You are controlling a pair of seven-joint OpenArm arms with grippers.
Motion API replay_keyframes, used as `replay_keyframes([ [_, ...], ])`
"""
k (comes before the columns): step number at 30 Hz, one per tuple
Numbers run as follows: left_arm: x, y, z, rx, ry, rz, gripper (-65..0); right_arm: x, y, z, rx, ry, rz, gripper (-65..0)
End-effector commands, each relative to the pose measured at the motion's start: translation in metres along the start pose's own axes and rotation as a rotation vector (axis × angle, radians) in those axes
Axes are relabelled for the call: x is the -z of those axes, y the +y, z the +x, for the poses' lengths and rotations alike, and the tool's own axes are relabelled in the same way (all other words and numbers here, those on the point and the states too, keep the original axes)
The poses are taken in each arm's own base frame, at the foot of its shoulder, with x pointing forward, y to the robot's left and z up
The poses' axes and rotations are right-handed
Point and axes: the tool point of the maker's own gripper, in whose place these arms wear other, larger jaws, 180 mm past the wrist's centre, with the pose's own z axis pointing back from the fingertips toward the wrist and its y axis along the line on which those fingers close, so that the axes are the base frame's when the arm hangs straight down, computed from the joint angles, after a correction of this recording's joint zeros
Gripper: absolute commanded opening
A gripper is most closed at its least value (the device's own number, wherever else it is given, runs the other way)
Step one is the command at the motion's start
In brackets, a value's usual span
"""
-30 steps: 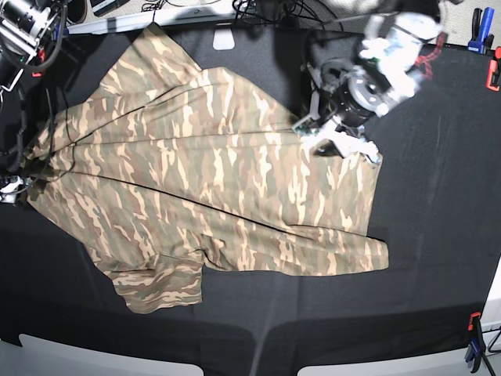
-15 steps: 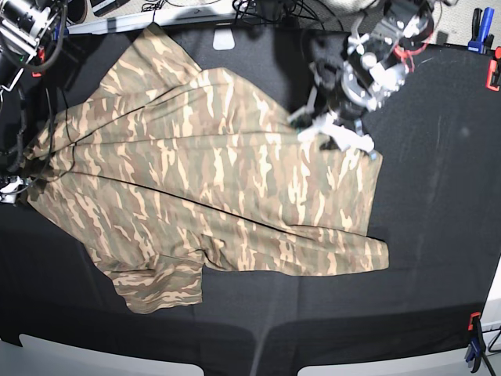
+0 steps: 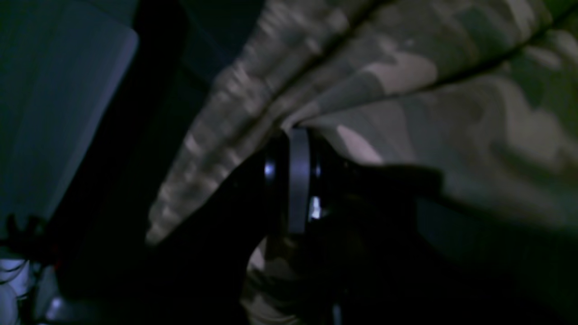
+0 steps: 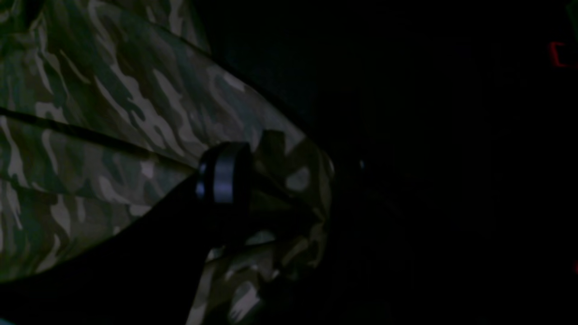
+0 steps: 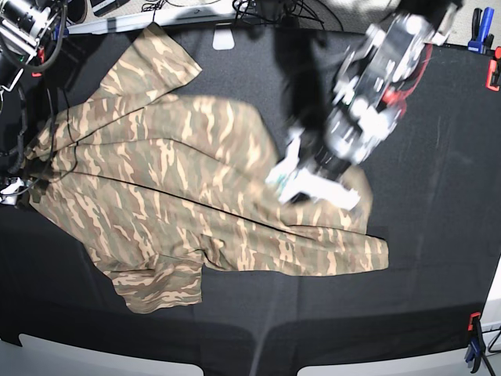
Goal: Layout the t-shirt on the table in an organized manner, then fold the t-shirt properly
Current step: 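Move the left gripper over the shirt body toward its middle, then grasp the shirt fabric with the left gripper and drag it outward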
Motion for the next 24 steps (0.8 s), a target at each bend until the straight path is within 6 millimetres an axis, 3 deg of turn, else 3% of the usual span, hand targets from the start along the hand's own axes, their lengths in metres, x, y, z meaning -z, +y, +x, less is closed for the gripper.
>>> replay_keyframes([
  [1,0.005,0.013,0.025,-0.021,-0.077,0.029,-65.0,-0.01,-0.012,0.022,-0.015,-0.059,-0.026,-36.2],
  [7,0.032,0.017,0.064,-0.095,-0.17,0.025,-65.0,-0.01,-0.011,0.021,-0.014,-0.054,-0.023,-36.2],
  [9,0.045,0.016,0.061,-0.101,-0.163,0.013,-65.0,-0.01,-0.011,0.02,-0.013,-0.045,-0.023,-36.2],
  [15,0.085,-0.004,0.029,-0.136,-0.069,-0.056,-65.0,-0.009,-0.011,0.017,-0.013,-0.032,-0.023,-36.2],
  [18,0.095,-0.018,0.032,-0.165,-0.054,-0.084,-49.0,-0.009,-0.011,0.017,-0.013,-0.032,-0.023,-36.2],
  [24,0.102,-0.031,0.059,-0.202,-0.045,-0.105,-46.9,-0.009,-0.011,0.017,-0.013,-0.032,-0.022,-36.2],
])
